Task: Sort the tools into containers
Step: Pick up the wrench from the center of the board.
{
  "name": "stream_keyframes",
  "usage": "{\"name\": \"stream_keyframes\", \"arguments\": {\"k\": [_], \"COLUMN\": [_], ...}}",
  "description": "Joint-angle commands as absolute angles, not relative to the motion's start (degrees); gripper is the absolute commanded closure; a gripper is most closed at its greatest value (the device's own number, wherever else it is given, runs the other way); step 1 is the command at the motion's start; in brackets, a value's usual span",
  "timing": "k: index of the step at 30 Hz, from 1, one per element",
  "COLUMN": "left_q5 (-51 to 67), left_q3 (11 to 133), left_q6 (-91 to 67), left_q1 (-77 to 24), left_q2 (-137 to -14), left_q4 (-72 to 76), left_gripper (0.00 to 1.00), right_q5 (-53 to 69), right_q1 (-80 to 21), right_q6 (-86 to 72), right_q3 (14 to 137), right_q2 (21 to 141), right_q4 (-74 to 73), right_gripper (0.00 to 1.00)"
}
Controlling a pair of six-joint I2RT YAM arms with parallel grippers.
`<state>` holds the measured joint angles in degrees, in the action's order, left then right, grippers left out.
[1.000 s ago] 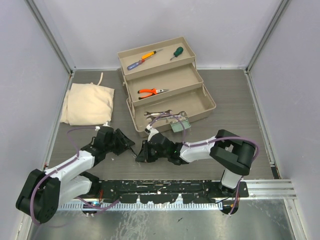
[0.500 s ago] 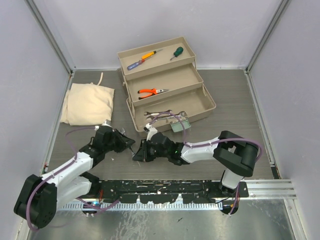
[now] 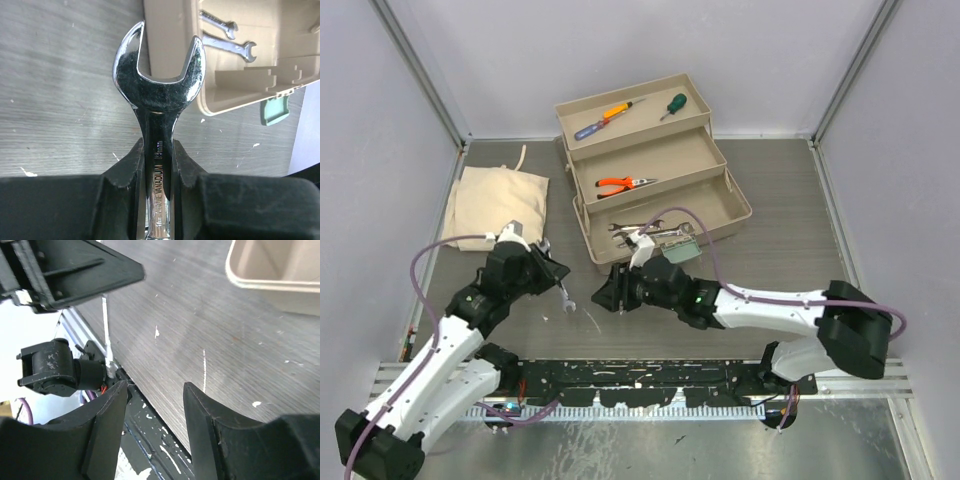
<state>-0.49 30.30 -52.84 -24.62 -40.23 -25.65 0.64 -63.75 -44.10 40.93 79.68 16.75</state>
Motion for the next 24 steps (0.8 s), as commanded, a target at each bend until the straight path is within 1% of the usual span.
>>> {"name": "stream_keyframes", "arguments": {"k": [1, 6, 11, 17, 24], "left_q5": [-3.08, -1.64, -0.86, 0.84, 1.27], "left_q3": [41.96, 55.41, 67.99, 80.01, 90.95], "left_q6": [-41.56, -30.85, -22.02, -13.31, -3.51], "left_q1": [-24.43, -24.80, -27.04, -32.30, -38.75], "left_q2": [-41.31, -49.28, -59.38, -70.05, -82.41], "left_q4": [-33.00, -38.32, -41.14, -40.11, -38.81], "left_gripper": [1.00, 1.00, 1.00, 1.00, 1.00], "right_q5": [-9.58, -20.40, -30.20, -30.22, -29.94], "right_q1": [-63.70, -63.65, -63.55, -63.54, -63.54], "right_q6": [-40.12, -40.42, -45.97, -49.66, -50.43], "right_q3": [40.47, 36.57, 33.27, 27.37, 25.13], "right_q2": [71.43, 62.06, 54.38, 45.79, 39.36], "right_q4": [8.38, 0.38, -10.19, -11.56, -13.12], "right_gripper": [0.46, 0.46, 0.46, 0.46, 0.46]}}
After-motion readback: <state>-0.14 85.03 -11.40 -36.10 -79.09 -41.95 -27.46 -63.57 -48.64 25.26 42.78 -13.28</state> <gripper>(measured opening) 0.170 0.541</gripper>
